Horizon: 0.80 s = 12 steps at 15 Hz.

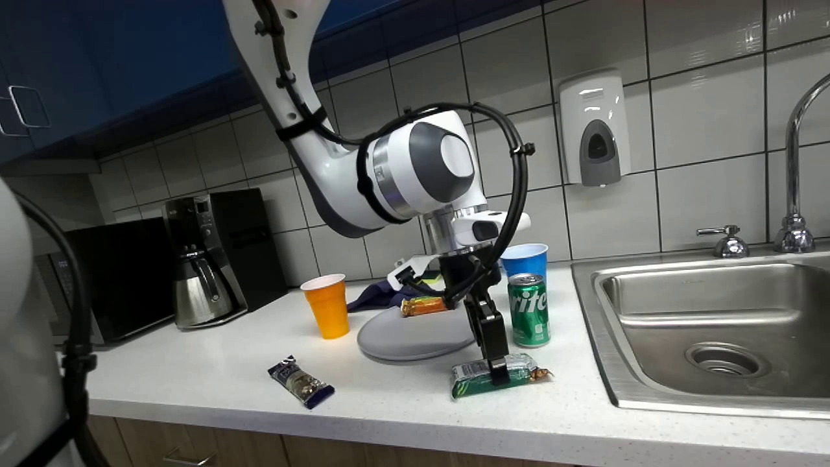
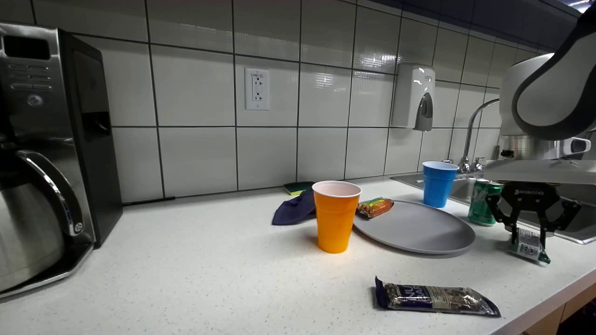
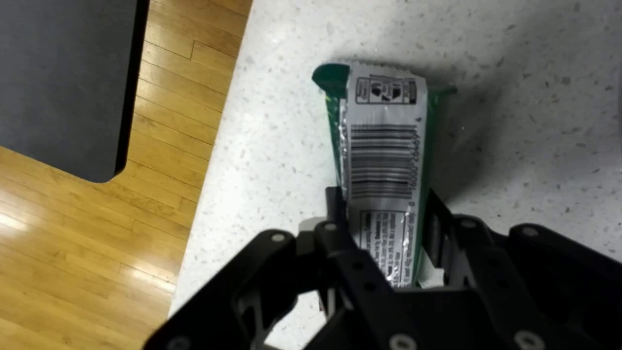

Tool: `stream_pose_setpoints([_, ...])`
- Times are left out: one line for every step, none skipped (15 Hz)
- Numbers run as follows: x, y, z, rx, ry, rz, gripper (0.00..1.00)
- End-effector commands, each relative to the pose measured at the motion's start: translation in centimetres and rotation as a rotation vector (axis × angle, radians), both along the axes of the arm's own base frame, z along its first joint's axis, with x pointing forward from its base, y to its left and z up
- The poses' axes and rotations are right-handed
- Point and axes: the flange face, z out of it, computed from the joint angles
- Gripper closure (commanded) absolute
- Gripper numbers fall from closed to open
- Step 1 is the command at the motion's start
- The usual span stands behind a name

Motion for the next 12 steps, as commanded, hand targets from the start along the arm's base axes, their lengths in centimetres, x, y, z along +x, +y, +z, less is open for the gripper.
stream_pose_setpoints([-0.7, 1.2, 1.8, 0.005, -0.019, 0.024, 0.85])
stream_pose_setpoints([-0.6, 1.4, 2.2, 0.003, -0.023, 0.031, 0.85])
stream_pose_setpoints([-0.6, 1.6, 2.6, 0.001, -0.029, 0.035, 0.85])
stream_pose_setpoints([-0.4, 1.8, 3.1, 0.002, -0.040, 0.040, 0.85])
stream_pose_setpoints([-0.3, 2.0, 3.5, 0.001, -0.048, 0.043, 0.85])
stream_pose_setpoints([-0.1, 2.2, 4.0, 0.000, -0.057, 0.046, 0.85])
stream_pose_setpoints([0.1, 2.4, 4.3, -0.002, -0.066, 0.050, 0.85])
stream_pose_setpoints([0.4, 2.6, 4.6, -0.003, -0.072, 0.056, 0.85])
stream_pose_setpoints([0.6, 2.9, 4.9, -0.005, -0.077, 0.060, 0.85])
stream_pose_setpoints([0.9, 3.2, 5.1, -0.005, -0.082, 0.066, 0.85])
stream_pose_setpoints([1.1, 3.5, 5.3, -0.005, -0.087, 0.072, 0.85])
stream_pose_setpoints([1.5, 3.8, 5.4, -0.004, -0.092, 0.078, 0.85])
